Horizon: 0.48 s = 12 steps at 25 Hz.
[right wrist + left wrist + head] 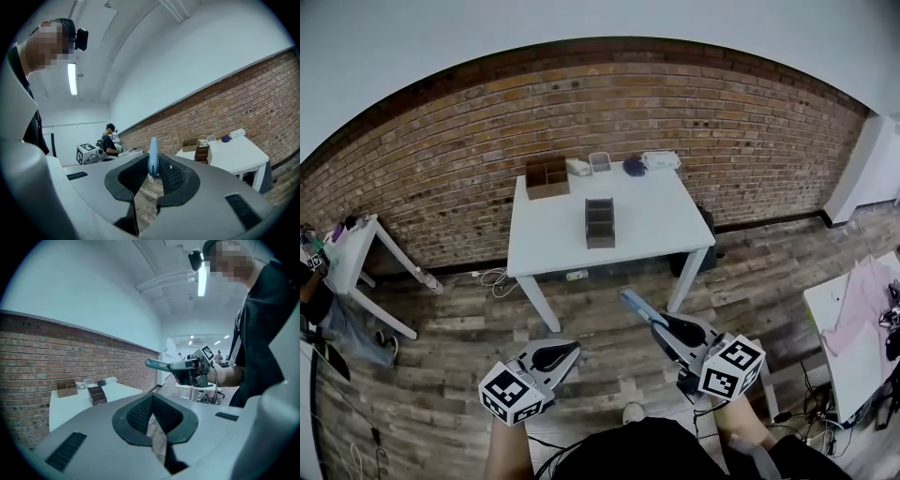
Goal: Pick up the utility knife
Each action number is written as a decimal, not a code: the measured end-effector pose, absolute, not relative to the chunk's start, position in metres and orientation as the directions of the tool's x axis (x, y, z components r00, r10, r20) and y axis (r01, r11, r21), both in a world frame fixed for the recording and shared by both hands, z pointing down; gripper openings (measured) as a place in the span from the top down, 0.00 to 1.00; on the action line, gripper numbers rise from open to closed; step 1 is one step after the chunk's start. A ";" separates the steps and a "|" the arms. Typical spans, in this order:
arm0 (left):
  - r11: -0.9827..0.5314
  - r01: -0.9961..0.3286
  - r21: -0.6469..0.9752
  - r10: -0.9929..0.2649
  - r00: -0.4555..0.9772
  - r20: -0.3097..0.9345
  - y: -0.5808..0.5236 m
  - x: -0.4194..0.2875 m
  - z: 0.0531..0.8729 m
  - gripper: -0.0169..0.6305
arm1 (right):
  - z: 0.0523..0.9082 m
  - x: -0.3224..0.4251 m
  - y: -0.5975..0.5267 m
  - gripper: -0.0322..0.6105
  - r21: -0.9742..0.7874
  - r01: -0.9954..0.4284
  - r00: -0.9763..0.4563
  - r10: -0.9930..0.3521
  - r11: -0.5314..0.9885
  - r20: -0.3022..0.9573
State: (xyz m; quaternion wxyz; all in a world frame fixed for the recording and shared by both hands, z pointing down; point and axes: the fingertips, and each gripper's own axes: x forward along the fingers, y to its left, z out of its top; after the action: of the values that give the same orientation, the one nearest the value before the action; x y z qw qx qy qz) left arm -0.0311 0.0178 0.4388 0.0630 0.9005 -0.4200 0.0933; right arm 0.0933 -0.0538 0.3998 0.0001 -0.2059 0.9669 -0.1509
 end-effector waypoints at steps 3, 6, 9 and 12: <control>-0.629 -0.776 0.043 -0.753 0.622 0.215 0.055 -0.043 0.442 0.99 | 0.394 0.086 -0.032 0.84 -0.287 -0.425 -0.902 -0.429 0.859 0.052; -0.614 -0.786 0.081 -0.765 0.617 0.187 0.092 -0.060 0.444 0.99 | 0.394 0.076 0.002 0.84 -0.291 -0.440 -0.894 -0.446 0.850 0.047; -0.612 -0.783 0.109 -0.764 0.621 0.173 0.126 -0.068 0.449 0.99 | 0.398 0.070 0.045 0.84 -0.276 -0.445 -0.893 -0.445 0.852 0.066; -0.626 -0.770 0.123 -0.754 0.638 0.154 0.153 -0.066 0.450 0.99 | 0.401 0.074 0.080 0.84 -0.265 -0.465 -0.884 -0.460 0.845 0.085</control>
State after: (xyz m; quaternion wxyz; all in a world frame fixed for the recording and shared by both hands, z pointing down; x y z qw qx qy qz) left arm -0.0658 0.1529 0.4499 0.0889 0.9007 -0.4230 0.0438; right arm 0.0740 0.0801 0.4010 -0.0091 -0.2407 0.9604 -0.1403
